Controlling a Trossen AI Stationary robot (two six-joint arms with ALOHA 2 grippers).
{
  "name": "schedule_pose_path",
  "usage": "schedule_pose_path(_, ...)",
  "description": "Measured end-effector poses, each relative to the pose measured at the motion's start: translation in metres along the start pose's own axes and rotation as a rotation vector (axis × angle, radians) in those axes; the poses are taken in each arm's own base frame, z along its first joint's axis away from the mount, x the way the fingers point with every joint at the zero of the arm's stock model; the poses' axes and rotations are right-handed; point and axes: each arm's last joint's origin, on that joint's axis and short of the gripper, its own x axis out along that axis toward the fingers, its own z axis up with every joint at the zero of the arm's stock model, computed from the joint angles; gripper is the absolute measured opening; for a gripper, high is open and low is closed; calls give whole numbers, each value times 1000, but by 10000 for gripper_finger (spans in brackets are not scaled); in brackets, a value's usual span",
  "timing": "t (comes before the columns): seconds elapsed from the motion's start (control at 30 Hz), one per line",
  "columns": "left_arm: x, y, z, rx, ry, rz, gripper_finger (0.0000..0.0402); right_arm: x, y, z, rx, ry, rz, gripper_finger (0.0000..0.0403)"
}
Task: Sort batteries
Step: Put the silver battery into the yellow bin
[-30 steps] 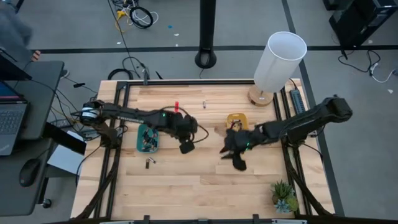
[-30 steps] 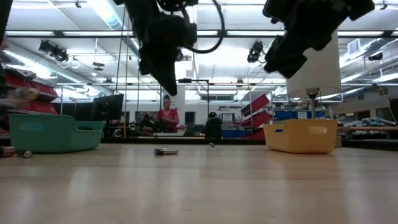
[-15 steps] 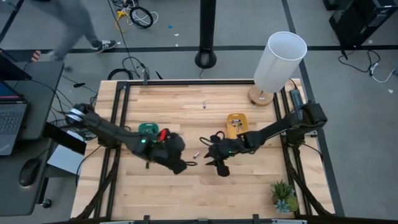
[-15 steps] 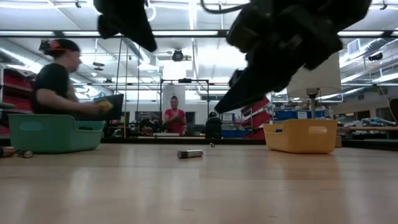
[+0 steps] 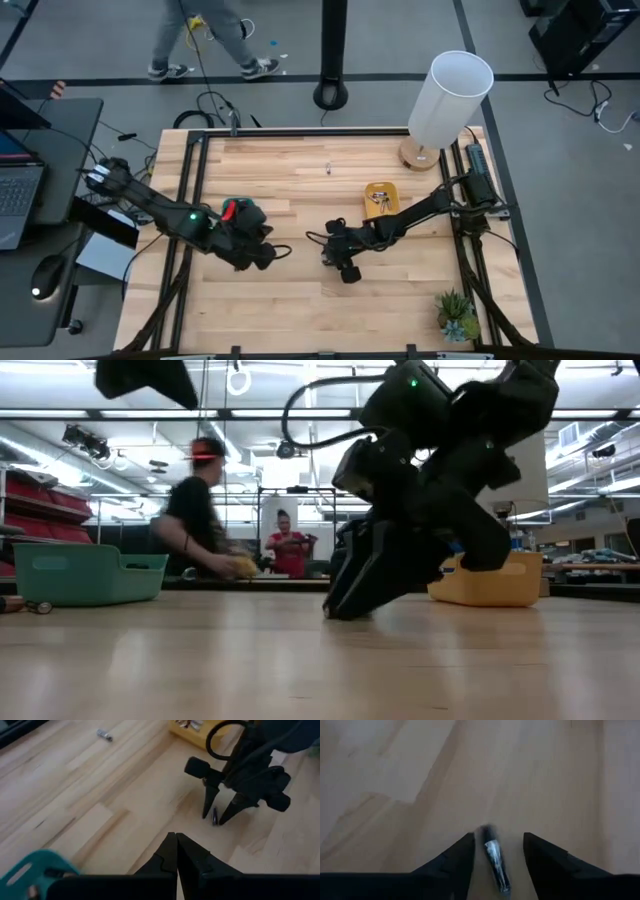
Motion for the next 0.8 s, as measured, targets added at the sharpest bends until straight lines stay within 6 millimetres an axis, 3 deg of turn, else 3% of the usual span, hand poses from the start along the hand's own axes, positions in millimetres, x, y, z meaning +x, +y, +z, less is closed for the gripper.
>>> schedule_pose_path(0.17, -15, 6, -2, -29, 3, -29, 11, 10, 5, -18, 10, 35, 34, 157)
schedule_pose_path(0.3, -20, 7, -3, -34, 1, -47, 12, 12, 6, -21, 22, 36, 35, 135)
schedule_pose_path(0.5, -20, 7, -3, -46, 5, -42, 14, 12, 4, -22, 97, 26, 51, 25)
schedule_pose_path(0.63, -20, 7, -3, -16, 6, -41, 14, 8, 4, -17, 181, 18, 61, 23)
schedule_pose_path(0.8, -20, 8, -2, 63, -19, -27, 14, -18, -1, -6, 210, 37, 21, 23)
